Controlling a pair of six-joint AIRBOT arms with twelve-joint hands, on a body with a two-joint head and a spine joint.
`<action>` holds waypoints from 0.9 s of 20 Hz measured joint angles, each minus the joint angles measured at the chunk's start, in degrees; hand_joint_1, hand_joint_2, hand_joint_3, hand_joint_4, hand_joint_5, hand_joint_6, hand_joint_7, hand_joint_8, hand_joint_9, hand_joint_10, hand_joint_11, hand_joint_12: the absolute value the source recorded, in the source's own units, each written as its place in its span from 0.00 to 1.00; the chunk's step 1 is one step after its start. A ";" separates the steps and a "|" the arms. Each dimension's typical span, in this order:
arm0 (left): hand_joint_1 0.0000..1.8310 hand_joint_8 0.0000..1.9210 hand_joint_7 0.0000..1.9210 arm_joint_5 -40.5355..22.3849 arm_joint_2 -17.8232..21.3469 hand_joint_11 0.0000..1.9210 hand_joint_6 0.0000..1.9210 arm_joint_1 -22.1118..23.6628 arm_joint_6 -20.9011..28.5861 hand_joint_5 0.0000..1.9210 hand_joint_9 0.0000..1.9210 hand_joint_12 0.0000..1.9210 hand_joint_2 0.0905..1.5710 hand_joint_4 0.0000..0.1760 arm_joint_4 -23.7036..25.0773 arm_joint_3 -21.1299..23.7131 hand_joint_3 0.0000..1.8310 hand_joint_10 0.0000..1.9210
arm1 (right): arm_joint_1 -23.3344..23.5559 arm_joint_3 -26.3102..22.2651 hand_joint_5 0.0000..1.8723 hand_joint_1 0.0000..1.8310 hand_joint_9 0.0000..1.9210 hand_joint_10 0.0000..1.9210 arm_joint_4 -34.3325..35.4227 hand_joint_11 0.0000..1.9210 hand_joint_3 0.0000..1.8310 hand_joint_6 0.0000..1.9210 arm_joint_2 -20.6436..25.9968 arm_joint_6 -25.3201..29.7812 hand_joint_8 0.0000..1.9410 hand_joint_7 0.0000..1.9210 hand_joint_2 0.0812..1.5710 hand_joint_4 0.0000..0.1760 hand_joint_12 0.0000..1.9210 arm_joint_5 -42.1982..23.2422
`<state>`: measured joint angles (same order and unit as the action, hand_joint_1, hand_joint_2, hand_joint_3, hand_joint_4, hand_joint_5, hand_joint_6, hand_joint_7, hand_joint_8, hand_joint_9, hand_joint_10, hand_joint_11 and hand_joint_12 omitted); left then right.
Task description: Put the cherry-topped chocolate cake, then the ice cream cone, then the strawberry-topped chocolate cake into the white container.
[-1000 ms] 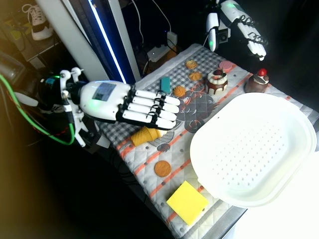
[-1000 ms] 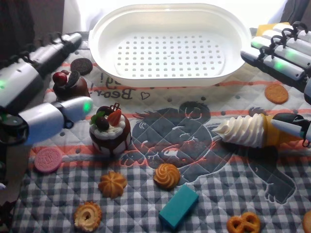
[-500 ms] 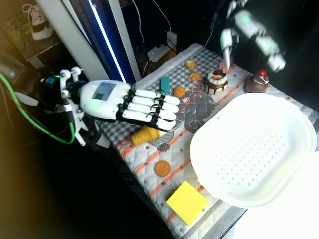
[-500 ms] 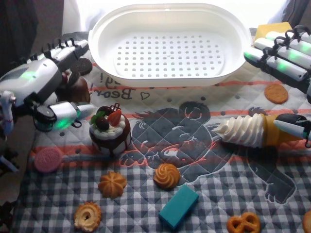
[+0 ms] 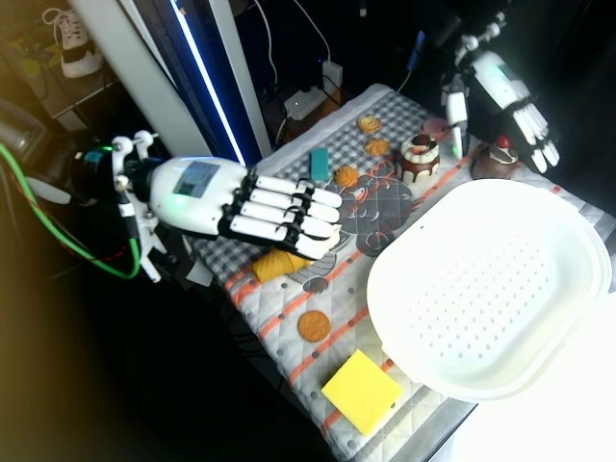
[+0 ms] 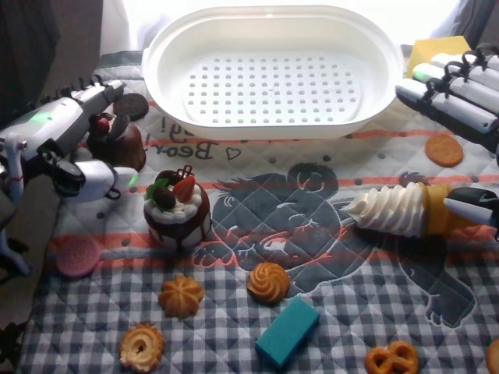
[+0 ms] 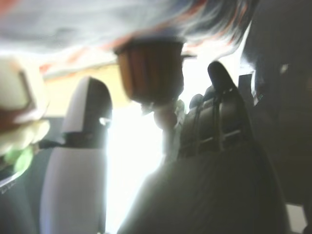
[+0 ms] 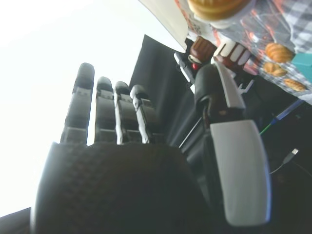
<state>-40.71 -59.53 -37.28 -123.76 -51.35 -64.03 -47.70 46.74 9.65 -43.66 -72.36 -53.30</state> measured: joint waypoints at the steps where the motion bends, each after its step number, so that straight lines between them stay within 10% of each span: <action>1: 0.61 0.07 0.23 0.15 -0.55 0.08 0.01 0.20 0.02 0.22 0.19 0.85 0.70 0.00 -0.28 -0.98 0.00 0.38 | 0.02 0.00 0.00 0.37 0.00 0.00 -0.15 0.00 0.00 0.00 -0.04 0.02 0.00 0.00 0.80 0.00 0.47 0.13; 2: 0.64 0.20 0.27 0.24 -0.61 0.15 0.02 0.28 0.02 0.28 0.21 0.95 0.70 0.00 -0.74 -1.31 0.00 0.61 | 0.02 0.00 0.00 0.37 0.00 0.00 -0.48 0.00 0.00 0.00 -0.04 0.02 0.00 0.00 0.80 0.00 0.50 0.00; 4: 0.71 0.62 0.38 0.35 -0.72 0.23 0.06 0.33 0.22 0.40 0.27 0.96 0.73 0.00 -1.16 -1.42 0.00 0.71 | 0.00 0.00 0.00 0.34 0.00 0.00 -0.20 0.00 0.00 0.00 -0.04 0.00 0.00 0.00 0.80 0.00 0.48 0.00; 5: 0.67 0.77 0.41 -0.07 -0.72 0.31 0.51 0.33 0.20 0.36 0.31 0.99 0.77 0.00 -1.07 -1.11 0.00 0.84 | 0.00 0.00 0.00 0.36 0.00 0.00 0.00 0.00 0.00 0.00 -0.04 0.00 0.00 0.00 0.80 0.00 0.47 -0.02; 6: 0.66 0.83 0.39 -0.28 -0.59 0.33 0.64 0.33 0.02 0.33 0.31 1.00 0.80 0.00 -0.55 -0.70 0.00 0.89 | -0.07 0.00 0.00 0.35 0.00 0.00 -0.07 0.00 0.00 0.00 -0.04 0.00 0.00 0.00 0.81 0.00 0.42 -0.04; 8: 0.65 0.82 0.39 -0.22 0.09 0.28 0.69 0.33 -0.13 0.33 0.29 1.00 0.80 0.00 -0.04 0.98 0.00 0.85 | -0.22 0.00 0.00 0.34 0.00 0.00 -0.07 0.00 0.00 0.00 -0.04 0.00 0.00 0.00 0.81 0.00 0.29 -0.02; 12: 0.71 0.78 0.37 -2.36 2.10 0.25 0.73 0.33 -0.26 0.29 0.35 0.97 0.79 0.00 2.80 4.09 0.00 0.82 | -0.42 0.00 0.00 0.36 0.00 0.00 0.00 0.00 0.00 0.00 -0.04 0.00 0.00 0.00 0.81 0.00 0.49 -0.15; 18: 0.70 0.80 0.28 -7.19 5.70 0.26 0.80 1.51 -0.28 0.30 0.34 0.99 0.82 0.00 6.84 8.41 0.00 0.88 | -0.42 0.00 0.00 0.33 0.00 0.00 -0.04 0.00 0.00 0.00 -0.04 0.00 0.00 0.00 0.82 0.00 0.43 -0.07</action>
<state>-47.90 -53.82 -35.77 -124.05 -44.51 -55.61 -48.12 46.74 9.61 -43.70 -72.36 -53.36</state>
